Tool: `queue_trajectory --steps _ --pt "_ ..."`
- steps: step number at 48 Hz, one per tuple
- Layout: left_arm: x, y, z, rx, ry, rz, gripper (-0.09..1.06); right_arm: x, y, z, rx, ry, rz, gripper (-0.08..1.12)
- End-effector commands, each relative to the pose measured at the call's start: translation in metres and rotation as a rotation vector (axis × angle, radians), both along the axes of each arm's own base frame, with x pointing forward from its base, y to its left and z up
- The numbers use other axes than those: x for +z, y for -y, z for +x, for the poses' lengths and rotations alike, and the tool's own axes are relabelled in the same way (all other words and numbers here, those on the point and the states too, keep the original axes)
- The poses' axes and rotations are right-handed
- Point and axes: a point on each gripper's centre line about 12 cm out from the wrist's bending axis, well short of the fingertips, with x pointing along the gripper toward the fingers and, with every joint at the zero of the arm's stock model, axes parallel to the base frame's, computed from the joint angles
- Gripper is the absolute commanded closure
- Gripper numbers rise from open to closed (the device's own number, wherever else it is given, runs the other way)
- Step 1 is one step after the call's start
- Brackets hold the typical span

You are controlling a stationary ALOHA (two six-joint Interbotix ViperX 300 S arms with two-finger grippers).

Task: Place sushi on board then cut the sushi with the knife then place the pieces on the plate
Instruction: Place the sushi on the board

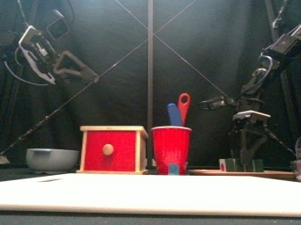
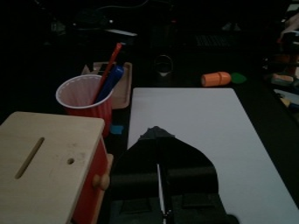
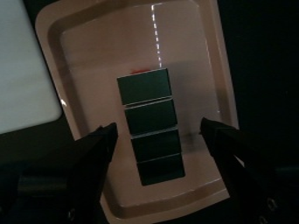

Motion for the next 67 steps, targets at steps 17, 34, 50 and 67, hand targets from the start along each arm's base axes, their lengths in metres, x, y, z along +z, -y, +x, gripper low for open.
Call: queue_trajectory --steps 17,34,50,67 --pt "0.006 -0.002 0.003 0.007 0.025 -0.002 0.99 -0.004 0.009 0.006 -0.011 0.015 -0.016 0.12" --pt "0.005 -0.002 0.003 0.008 0.022 -0.005 0.99 0.005 0.005 0.009 -0.052 0.029 0.033 0.45" --pt "0.005 -0.002 0.002 0.009 0.019 -0.004 0.99 0.044 -0.011 0.012 -0.212 0.121 0.153 0.45" --pt "0.004 -0.002 0.002 0.009 0.016 -0.007 0.99 0.06 -0.057 0.023 -0.365 0.183 0.256 0.45"
